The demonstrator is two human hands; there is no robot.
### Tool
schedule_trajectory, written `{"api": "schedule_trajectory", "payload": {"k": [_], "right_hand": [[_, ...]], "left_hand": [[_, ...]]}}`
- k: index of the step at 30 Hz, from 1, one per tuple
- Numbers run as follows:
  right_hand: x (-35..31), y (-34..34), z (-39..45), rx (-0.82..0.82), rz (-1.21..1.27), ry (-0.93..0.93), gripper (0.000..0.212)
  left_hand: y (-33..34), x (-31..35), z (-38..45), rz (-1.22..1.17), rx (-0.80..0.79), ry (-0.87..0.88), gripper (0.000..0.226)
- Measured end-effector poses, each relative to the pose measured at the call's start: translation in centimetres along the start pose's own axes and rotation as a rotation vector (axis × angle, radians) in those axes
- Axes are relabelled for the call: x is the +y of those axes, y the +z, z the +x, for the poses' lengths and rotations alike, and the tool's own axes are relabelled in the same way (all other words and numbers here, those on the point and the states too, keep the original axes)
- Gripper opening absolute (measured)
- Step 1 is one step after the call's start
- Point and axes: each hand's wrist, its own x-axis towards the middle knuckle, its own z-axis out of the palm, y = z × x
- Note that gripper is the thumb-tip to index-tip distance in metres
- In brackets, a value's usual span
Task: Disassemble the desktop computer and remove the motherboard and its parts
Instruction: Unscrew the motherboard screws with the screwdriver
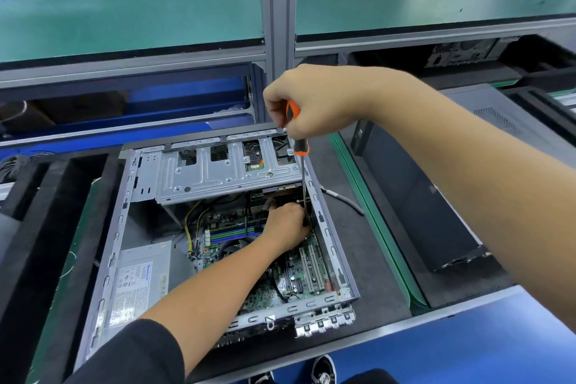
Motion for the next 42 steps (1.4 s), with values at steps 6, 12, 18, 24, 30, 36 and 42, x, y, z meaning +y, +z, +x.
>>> {"api": "schedule_trajectory", "payload": {"k": [6, 12, 18, 24, 30, 36, 42], "right_hand": [[0.7, 0.5, 0.5, 0.131, -0.256, 0.116, 0.036], [0.8, 0.2, -0.1, 0.102, -0.042, -0.028, 0.021], [1.2, 0.2, -0.7, 0.108, 0.059, -0.028, 0.020], [1.1, 0.1, -0.9, 0.029, 0.047, 0.047, 0.012], [0.8, 0.4, 0.2, 0.030, -0.086, 0.102, 0.028], [0.4, -1.1, 0.5, -0.120, -0.041, 0.029, 0.019], [-0.1, 0.0, 0.9, -0.009, -0.157, 0.135, 0.031]], "left_hand": [[-0.4, 0.1, -0.1, -0.026, -0.021, -0.007, 0.017], [-0.4, 0.3, -0.3, 0.015, -0.009, 0.004, 0.026], [-0.3, 0.7, -0.4, 0.003, -0.001, -0.030, 0.036], [-0.2, 0.6, -0.3, -0.038, 0.040, -0.052, 0.024], [-0.1, 0.4, -0.2, -0.051, 0.029, -0.054, 0.015], [-0.4, 0.4, 0.1, -0.053, -0.029, -0.084, 0.018], [-0.4, 0.4, 0.0, -0.020, -0.019, -0.058, 0.024]]}}
